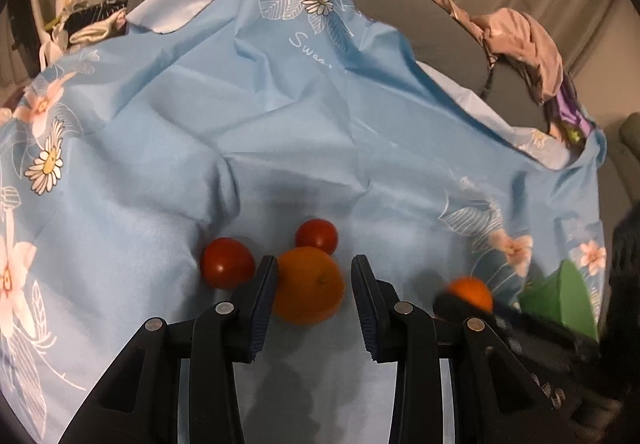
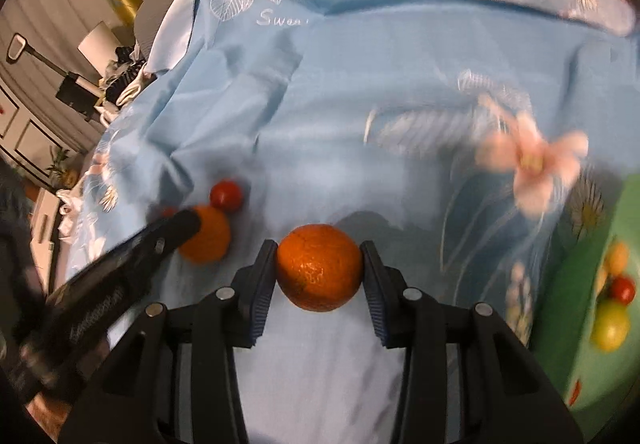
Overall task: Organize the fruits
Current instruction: 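Grasp a small orange with the left tool while the right tool grasps another orange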
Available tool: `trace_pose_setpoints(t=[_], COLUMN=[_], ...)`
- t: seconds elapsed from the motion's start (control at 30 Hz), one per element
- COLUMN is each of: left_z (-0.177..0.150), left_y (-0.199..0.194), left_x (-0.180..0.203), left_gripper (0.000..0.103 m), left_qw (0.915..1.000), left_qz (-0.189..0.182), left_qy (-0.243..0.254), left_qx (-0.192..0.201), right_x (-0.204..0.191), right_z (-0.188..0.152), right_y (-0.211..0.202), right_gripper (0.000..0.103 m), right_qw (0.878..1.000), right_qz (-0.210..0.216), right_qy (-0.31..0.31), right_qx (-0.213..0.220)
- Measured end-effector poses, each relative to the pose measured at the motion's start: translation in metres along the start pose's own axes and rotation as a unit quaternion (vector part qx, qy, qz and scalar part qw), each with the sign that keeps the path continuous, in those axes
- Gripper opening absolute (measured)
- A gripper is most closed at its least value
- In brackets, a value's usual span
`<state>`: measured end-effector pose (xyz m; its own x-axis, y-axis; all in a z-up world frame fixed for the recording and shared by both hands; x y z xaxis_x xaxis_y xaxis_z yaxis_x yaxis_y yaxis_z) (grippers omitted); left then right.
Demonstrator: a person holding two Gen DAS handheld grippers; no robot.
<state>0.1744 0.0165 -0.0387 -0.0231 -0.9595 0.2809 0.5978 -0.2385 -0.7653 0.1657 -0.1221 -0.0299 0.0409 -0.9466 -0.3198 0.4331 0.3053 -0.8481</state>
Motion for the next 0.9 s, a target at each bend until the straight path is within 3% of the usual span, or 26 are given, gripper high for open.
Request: trace_pose_setpoints(t=[0.2, 0.3, 0.37, 0.53, 0.9], left_z=[-0.002, -0.004, -0.011, -0.013, -0.023], left_y=[0.003, 0.007, 0.017, 0.02, 0.015], left_x=[-0.004, -0.005, -0.006, -0.003, -0.007], left_gripper=[0.036, 0.042, 0.046, 0.046, 0.045], left_qw=[1.0, 1.0, 0.9995, 0.9996, 0.9989], left_qz=[0.006, 0.005, -0.003, 0.019, 0.003], left_qy=[0.0, -0.002, -0.008, 0.007, -0.032], left_qx=[0.002, -0.006, -0.031, -0.02, -0.034], right_x=[0.01, 0.011, 0.011, 0.013, 0.015], right_z=[-0.02, -0.017, -0.015, -0.013, -0.01], right_y=[0.016, 0.017, 0.017, 0.018, 0.012], right_gripper=[0.042, 0.043, 0.044, 0.045, 0.059], right_qw=[0.999, 0.999, 0.999, 0.999, 0.999], right_qz=[-0.028, -0.029, -0.031, -0.033, -0.045], right_qy=[-0.003, 0.002, 0.002, 0.002, 0.001], right_qx=[-0.028, -0.024, -0.018, -0.017, -0.005])
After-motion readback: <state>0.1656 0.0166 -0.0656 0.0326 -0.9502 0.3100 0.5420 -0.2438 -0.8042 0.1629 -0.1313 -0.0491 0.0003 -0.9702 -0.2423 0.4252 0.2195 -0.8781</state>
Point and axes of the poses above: each gripper's, at about its wrist camera, not at the fingertips, and y roughly the way its jaws point, x to its right, z to its top, the point moved 9 cm from there along y, roughly the way its jaws point, and after that the axes turned 6 degrees about y, right-handed, at the moved point
